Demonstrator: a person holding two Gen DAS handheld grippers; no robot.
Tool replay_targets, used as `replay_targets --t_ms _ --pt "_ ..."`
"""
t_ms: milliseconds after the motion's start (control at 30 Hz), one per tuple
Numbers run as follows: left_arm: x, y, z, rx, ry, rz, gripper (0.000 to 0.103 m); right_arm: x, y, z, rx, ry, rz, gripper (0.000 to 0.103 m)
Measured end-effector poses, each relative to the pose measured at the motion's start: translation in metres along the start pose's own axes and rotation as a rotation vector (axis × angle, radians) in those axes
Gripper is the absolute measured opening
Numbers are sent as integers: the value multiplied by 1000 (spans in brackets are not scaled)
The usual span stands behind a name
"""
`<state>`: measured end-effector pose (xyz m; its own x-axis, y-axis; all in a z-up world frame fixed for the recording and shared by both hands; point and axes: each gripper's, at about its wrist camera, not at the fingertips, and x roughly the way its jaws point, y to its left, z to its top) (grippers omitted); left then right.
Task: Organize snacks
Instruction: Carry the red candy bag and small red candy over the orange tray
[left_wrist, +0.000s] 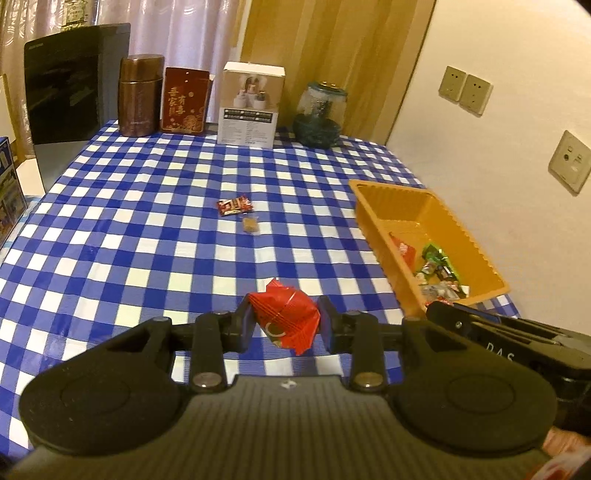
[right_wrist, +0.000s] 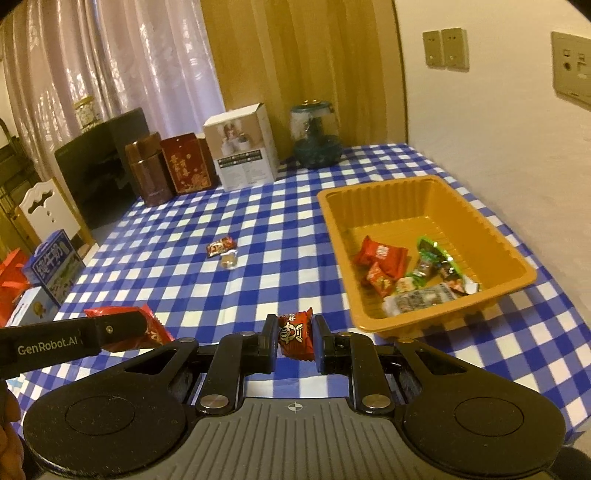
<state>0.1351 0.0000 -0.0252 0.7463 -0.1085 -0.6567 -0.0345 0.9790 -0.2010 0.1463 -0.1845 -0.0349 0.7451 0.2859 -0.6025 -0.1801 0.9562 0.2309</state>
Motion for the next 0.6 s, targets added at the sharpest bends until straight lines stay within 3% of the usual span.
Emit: replay_targets --t_ms 600 --pt "6 -53 5 38 10 -89 31 -30 -50 2 58 -27 -90 19"
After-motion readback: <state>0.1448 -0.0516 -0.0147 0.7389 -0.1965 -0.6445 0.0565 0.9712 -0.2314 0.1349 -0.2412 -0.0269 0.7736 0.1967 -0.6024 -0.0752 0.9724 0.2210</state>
